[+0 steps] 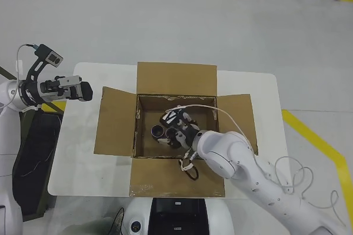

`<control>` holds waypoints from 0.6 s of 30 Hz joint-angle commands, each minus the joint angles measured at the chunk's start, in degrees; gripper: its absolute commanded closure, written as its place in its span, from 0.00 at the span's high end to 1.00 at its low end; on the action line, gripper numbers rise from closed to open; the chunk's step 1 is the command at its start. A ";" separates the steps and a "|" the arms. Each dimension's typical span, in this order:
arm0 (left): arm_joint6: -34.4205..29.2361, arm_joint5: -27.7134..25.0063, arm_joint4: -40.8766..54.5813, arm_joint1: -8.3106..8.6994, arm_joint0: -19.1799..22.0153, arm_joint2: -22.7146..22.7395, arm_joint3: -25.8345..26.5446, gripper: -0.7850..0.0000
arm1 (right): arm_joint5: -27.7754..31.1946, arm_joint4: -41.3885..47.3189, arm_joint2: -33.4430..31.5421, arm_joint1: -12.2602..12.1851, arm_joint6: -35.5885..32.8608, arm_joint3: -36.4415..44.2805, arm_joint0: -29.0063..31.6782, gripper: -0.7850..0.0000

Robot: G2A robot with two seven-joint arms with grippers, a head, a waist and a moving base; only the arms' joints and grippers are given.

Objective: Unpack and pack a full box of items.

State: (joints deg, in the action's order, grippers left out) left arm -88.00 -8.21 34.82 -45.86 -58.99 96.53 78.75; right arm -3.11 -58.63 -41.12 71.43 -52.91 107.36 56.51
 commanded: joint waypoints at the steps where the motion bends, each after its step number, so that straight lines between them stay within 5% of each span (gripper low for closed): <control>1: 0.00 0.00 0.00 0.00 0.00 0.00 0.00 1.00 | 0.28 0.59 0.19 0.43 -0.89 -1.34 -1.55 1.00; 9: 0.00 0.00 0.00 0.00 0.00 0.00 0.00 1.00 | 4.30 2.05 0.87 1.49 -5.67 -5.42 -5.51 0.92; 18: 0.00 0.00 0.00 0.00 0.00 0.00 0.00 1.00 | 9.62 2.99 2.75 2.04 -9.72 -8.31 -5.90 0.98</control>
State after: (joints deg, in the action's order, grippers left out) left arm -88.00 -8.21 34.82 -45.86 -58.99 96.53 78.75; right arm 6.26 -55.62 -38.48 73.42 -62.34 99.38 50.61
